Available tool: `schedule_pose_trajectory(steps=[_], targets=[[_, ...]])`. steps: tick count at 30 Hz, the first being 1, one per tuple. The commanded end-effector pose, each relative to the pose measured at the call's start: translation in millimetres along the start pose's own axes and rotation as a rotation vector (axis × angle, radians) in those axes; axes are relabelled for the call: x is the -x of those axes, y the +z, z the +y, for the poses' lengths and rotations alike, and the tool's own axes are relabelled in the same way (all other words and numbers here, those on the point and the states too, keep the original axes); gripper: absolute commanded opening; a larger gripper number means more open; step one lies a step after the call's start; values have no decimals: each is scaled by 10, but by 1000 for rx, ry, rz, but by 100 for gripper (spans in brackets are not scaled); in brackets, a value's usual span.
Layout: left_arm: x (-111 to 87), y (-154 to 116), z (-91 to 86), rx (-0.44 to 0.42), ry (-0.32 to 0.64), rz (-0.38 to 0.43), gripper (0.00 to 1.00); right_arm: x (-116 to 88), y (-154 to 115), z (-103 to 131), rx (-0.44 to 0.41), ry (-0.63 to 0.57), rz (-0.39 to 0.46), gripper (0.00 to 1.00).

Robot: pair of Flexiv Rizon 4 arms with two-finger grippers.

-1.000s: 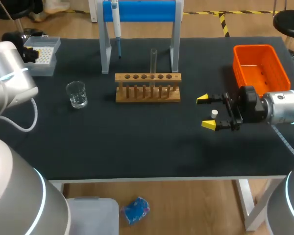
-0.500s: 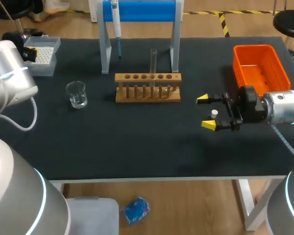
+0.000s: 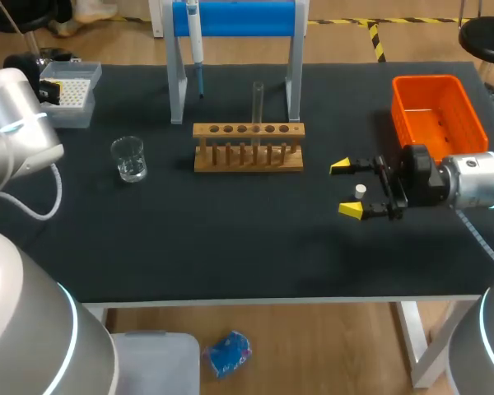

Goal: Invert the test tube, pick up the pipette, mount the tip to pipette, aspirate from beaker and dispense into the tube, eject the tip, return the pipette, and cap with the stopper.

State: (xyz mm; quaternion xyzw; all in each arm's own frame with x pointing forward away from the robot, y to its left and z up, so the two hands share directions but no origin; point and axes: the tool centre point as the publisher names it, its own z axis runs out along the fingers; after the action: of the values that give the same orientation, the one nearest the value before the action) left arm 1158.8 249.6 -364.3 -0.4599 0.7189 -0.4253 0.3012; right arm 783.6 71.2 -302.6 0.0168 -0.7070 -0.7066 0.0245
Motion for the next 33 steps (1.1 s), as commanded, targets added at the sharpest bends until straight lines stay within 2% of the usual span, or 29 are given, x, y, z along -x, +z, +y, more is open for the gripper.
schedule_pose_trajectory(steps=[1,28,29,31,32,33], targets=[[30,23,1,0,1,6,0,-6,-2,-2,0,-1,0,100],[81,-50,-147,-29,15,-15,0,-6,-2,-2,0,-1,0,100],[83,-47,-147,-28,15,-15,22,-6,-2,-2,0,-1,0,100],[88,-42,-151,-30,16,-14,56,-6,-2,-2,0,-1,0,100],[90,-38,-155,-31,17,-14,87,-6,-2,-2,0,-1,0,100],[96,-34,-160,-32,18,-14,97,-6,-2,-2,0,-1,0,100]])
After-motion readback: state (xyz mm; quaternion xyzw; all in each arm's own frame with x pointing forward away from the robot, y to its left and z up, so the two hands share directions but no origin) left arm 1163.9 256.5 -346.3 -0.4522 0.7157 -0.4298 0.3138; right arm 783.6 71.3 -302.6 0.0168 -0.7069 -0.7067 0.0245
